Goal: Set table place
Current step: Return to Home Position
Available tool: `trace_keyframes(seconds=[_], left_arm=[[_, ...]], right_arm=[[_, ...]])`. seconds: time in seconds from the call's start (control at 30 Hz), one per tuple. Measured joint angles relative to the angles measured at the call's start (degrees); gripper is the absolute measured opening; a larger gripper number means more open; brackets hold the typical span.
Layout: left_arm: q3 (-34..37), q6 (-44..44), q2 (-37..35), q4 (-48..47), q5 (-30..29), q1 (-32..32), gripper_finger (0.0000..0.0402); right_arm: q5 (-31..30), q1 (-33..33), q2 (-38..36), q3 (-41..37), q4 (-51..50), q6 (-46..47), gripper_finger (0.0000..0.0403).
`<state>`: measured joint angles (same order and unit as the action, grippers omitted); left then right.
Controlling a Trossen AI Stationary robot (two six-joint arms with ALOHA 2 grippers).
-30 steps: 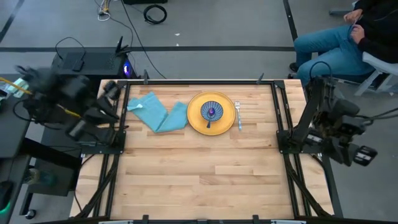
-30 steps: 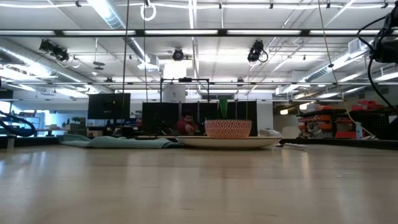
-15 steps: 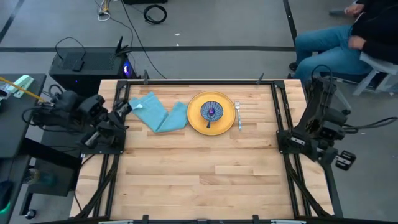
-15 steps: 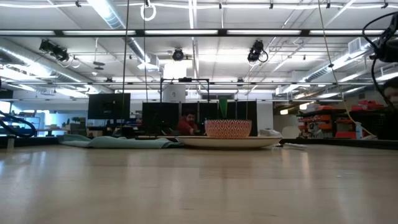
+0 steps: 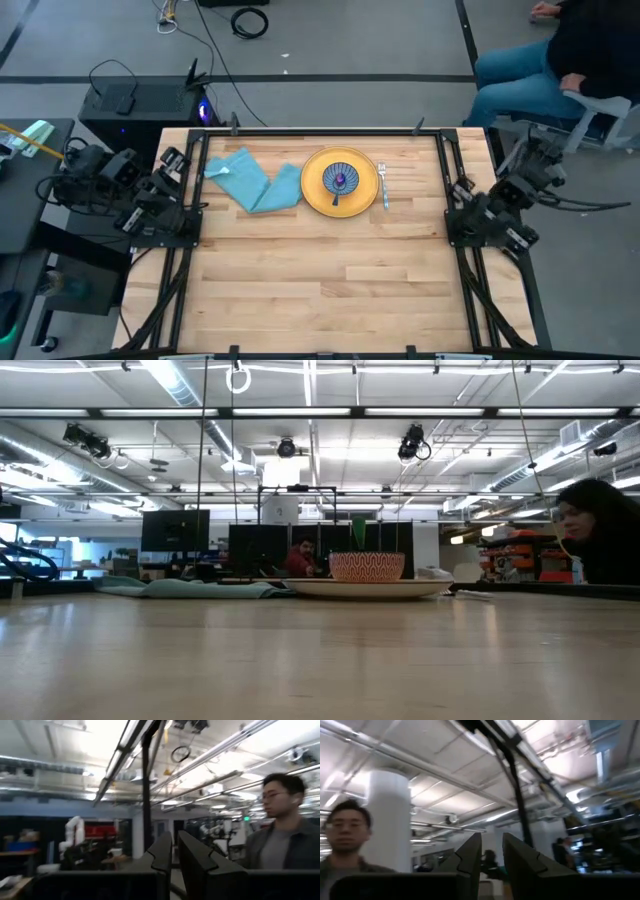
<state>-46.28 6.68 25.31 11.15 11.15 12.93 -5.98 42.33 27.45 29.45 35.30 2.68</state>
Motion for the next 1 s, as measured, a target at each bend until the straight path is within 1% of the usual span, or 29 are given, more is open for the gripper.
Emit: trace_keyframes(seconds=[0.13,0.27,0.4,0.5,0.73,0.87,1.0], left_arm=[[0.0,-1.8,-1.4,-3.9,-3.4,0.0,0.0034],[0.0,-2.1,-2.7,-5.8,-4.7,0.0,0.0028],[0.0,-3.4,-4.6,-5.3,-4.7,0.0,0.0029],[0.0,-4.6,-6.3,-5.3,-4.7,0.0,0.0034],[0.0,-7.3,-10.8,-5.6,-4.7,0.0,0.004],[0.0,-7.3,-13.4,-7.5,-4.7,0.0,0.0035],[0.0,-7.3,-15.6,-9.6,-4.7,0.0,0.0029]], right_arm=[[-1.4,-5.8,-4.8,0.0,-2.8,-1.6,0.0085],[-3.6,-10.0,-11.6,0.0,-8.7,-2.3,0.0085],[-3.4,-11.4,-18.5,0.1,-11.9,-2.7,0.0085],[-3.4,-11.4,-22.0,0.1,-13.6,-3.0,0.0085],[-3.4,-11.4,-25.6,0.1,-14.3,-4.0,0.0085],[-3.4,-11.4,-27.4,0.1,-14.4,-4.2,0.0085],[-3.4,-11.4,-27.4,0.3,-15.7,-4.4,0.0085]])
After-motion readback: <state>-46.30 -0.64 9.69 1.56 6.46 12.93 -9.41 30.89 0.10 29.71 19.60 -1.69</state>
